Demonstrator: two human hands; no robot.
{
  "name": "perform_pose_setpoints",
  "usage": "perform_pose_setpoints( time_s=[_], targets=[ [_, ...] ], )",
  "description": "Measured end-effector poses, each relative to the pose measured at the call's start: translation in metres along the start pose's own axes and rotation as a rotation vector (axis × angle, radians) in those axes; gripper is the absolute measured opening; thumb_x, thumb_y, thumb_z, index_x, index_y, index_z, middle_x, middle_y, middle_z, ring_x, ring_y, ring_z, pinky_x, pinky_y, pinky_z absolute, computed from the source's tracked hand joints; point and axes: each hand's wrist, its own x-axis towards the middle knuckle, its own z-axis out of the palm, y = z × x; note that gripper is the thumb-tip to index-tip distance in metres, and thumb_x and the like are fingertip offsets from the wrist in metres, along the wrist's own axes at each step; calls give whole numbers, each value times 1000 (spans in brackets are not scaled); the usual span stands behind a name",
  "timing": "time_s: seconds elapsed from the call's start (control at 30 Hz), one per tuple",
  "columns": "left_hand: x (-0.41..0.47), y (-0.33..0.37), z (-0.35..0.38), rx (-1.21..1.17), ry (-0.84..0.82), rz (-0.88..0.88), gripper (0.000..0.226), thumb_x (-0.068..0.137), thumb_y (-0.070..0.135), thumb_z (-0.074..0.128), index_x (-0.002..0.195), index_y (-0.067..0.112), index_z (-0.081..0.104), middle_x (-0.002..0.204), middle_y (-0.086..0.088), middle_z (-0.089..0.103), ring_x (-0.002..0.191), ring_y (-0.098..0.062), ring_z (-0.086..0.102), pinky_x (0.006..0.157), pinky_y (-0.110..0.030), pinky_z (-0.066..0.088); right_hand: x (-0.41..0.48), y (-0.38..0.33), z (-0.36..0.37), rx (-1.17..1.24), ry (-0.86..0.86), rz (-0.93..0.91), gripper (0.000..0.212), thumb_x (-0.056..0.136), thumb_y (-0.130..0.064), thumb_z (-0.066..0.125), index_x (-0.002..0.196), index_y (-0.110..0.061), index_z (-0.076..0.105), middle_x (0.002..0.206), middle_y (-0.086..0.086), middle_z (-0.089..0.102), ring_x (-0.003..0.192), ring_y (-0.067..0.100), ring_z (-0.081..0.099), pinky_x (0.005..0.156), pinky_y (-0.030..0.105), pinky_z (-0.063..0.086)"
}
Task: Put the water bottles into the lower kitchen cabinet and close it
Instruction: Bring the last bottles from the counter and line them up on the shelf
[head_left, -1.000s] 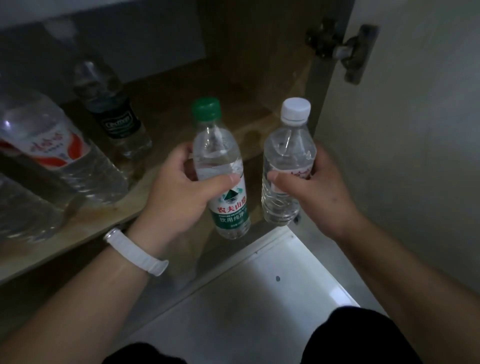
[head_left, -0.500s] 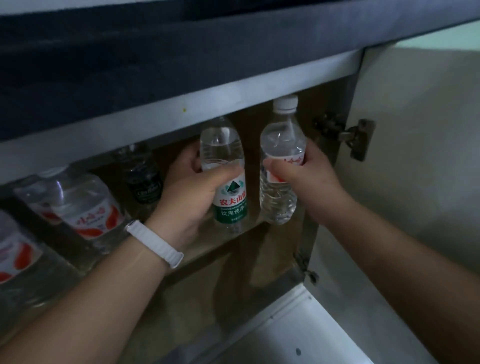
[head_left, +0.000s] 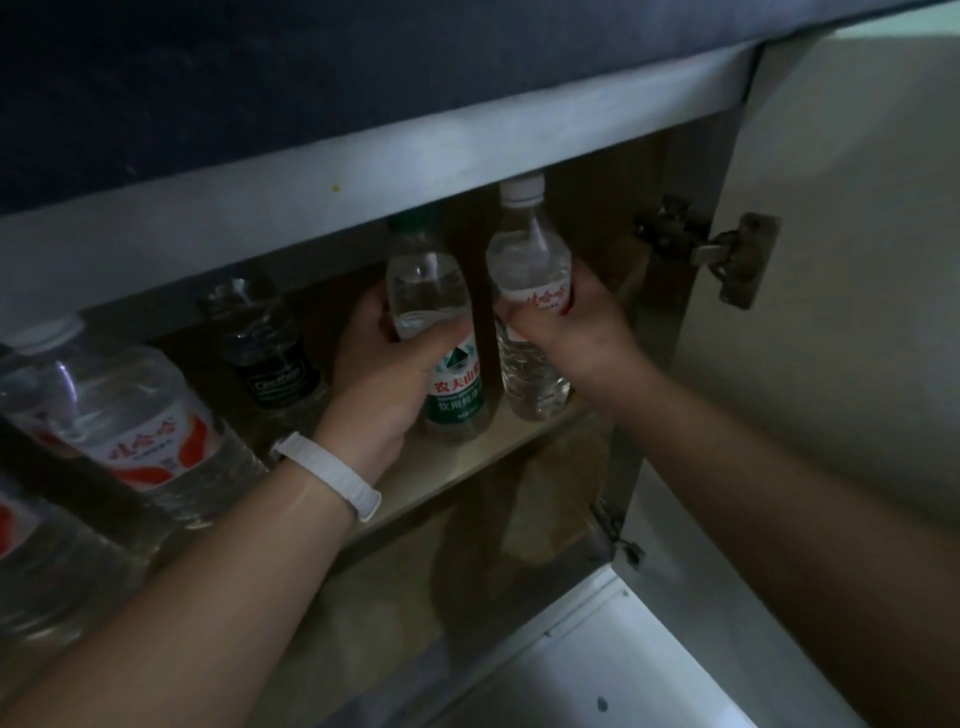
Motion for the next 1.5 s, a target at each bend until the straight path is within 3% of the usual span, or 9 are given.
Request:
perform_pose_setpoints(
  time_s=[0.13, 0.27, 0.37, 0.67, 0.77, 0.9, 1.27, 1.43, 1.5],
  targets=[
    [-6, -12, 1, 58, -24, 8, 52, 81, 30, 83, 127, 39, 60, 115, 20, 71, 105, 0, 68, 87, -27, 55, -5, 10, 1, -32, -8, -19, 53, 77, -28, 82, 115, -39, 47, 98, -19, 63, 79, -15, 60, 62, 6, 46],
    [-14, -32, -4, 162, -32, 7, 61, 80, 29, 83, 132, 43, 53, 121, 27, 64, 111, 5, 61, 86, -17, 50, -22, 43, 5, -218, 86, -102, 68, 65, -46, 85, 119, -40, 43, 120, -13, 59, 108, 0, 58, 89, 26, 50],
    [-22, -50, -4, 263, -25, 12, 68, 80, 25, 84, 132, 45, 45, 115, 34, 56, 109, 10, 55, 84, -10, 44, -27, 61, 7, -248, 111, -75, 67, 64, -49, 83, 122, -38, 51, 116, -15, 63, 105, 1, 61, 88, 35, 56],
    [-8, -58, 2, 367, -13, 47, 71, 84, 26, 80, 143, 34, 43, 124, 24, 52, 116, 2, 52, 90, -17, 43, -6, 71, 7, -311, 97, -91, 58, 73, -44, 80, 123, -37, 51, 116, -18, 62, 107, -3, 59, 91, 35, 54],
    [6, -57, 9, 352, -13, 33, 67, 84, 25, 80, 140, 36, 43, 124, 24, 51, 117, 1, 51, 95, -23, 44, 5, 75, 11, -259, 114, -113, 53, 76, -32, 82, 121, -31, 53, 113, -20, 62, 103, -12, 56, 90, 21, 49],
    [26, -63, 17, 356, 22, 54, 68, 83, 21, 81, 141, 29, 47, 133, 13, 58, 118, -2, 52, 100, -27, 44, 27, 80, 16, -307, 180, -169, 64, 74, -27, 84, 129, -14, 54, 121, 4, 64, 114, 17, 60, 97, 36, 49],
    [36, -65, 26, 376, 6, 73, 68, 88, 23, 77, 147, 27, 42, 146, 7, 54, 129, -7, 51, 107, -29, 41, 39, 65, 9, -275, 33, -9, 70, 77, -25, 83, 137, -18, 47, 126, -6, 61, 110, 5, 54, 90, 19, 41],
    [23, -57, 22, 387, -18, 7, 54, 91, 26, 72, 140, 30, 50, 137, 12, 59, 128, -11, 55, 103, -31, 44, 20, 53, 4, -233, 50, -3, 82, 75, -27, 85, 142, -18, 39, 132, -6, 56, 120, 7, 51, 96, 21, 39],
    [4, -56, 12, 352, 0, 12, 57, 90, 31, 73, 142, 33, 49, 136, 16, 59, 124, -6, 56, 103, -29, 45, 5, 54, 3, -177, 116, -39, 74, 75, -30, 84, 137, -23, 44, 127, -9, 60, 118, 7, 55, 99, 27, 45]
  ],
)
